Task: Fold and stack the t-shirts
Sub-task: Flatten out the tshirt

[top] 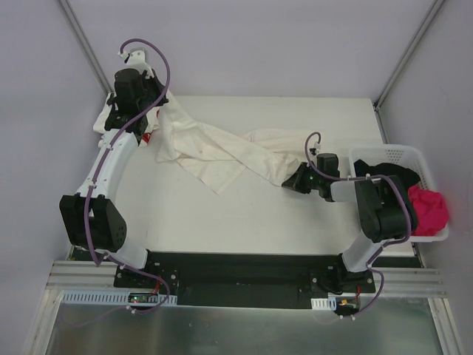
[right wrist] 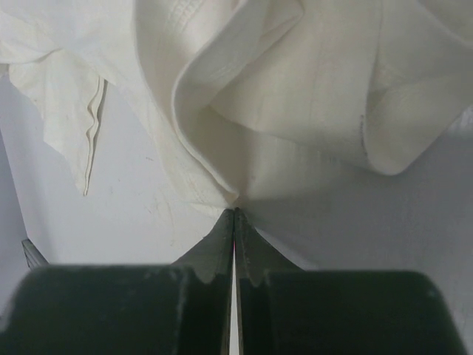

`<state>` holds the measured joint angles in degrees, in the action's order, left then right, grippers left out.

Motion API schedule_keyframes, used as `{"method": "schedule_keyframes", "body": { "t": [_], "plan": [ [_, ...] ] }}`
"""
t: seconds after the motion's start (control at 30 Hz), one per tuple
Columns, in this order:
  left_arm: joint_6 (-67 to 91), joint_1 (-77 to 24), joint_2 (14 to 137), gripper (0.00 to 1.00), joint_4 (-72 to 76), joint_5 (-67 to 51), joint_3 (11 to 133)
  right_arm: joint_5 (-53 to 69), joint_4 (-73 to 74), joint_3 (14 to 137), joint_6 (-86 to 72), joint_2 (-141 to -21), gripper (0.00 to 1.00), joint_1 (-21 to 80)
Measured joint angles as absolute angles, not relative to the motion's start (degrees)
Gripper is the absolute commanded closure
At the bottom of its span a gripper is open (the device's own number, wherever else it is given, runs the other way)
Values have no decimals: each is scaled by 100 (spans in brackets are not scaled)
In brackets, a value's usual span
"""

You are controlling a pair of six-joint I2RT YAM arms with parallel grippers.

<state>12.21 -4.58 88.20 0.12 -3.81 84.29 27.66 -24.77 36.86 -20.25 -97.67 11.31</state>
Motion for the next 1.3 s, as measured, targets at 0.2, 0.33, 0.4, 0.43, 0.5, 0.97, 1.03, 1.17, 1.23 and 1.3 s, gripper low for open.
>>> {"method": "schedule_keyframes", "body": {
  "t": [0.2, 0.33, 0.4, 0.43, 0.5, 0.97, 1.03, 1.17, 1.23, 1.3],
  "plan": [
    [1175, -528, 8820, 100, 12, -325, 8429, 2532, -2147, 3662, -1959, -9435, 99, 1131],
    [1131, -572, 8831, 100, 12, -266, 8427, 2340, -1763, 3667, -1828, -8925, 99, 1135],
    [1129, -596, 8855, 100, 14, -252, 8427, 2244, -1557, 3691, -1754, -8637, 99, 1135],
    [1129, -600, 8875, 100, 12, -246, 8427, 2163, -1415, 3739, -1719, -8506, 99, 1138],
    [1131, -615, 8895, 100, 12, -246, 8403, 2029, -1192, 3892, -1673, -8311, 99, 1140],
    [904, -1269, 8748, 100, 5, -99, 8298, 552, 51, 7037, -563, -8068, 99, 1295],
    [823, -1341, 8576, 100, 1, -75, 8298, 252, 156, 7489, -239, -7955, 99, 1382],
    [681, -1385, 8149, 100, -14, 14, 8348, -252, 401, 8128, 325, -7682, 99, 1527],
    [620, -1385, 7999, 100, -86, 47, 8545, -541, 473, 8414, 609, -7559, 99, 1592],
    [537, -1385, 7926, 100, -209, 56, 8851, -784, 528, 8578, 832, -7452, 99, 1647]
  ]
}}
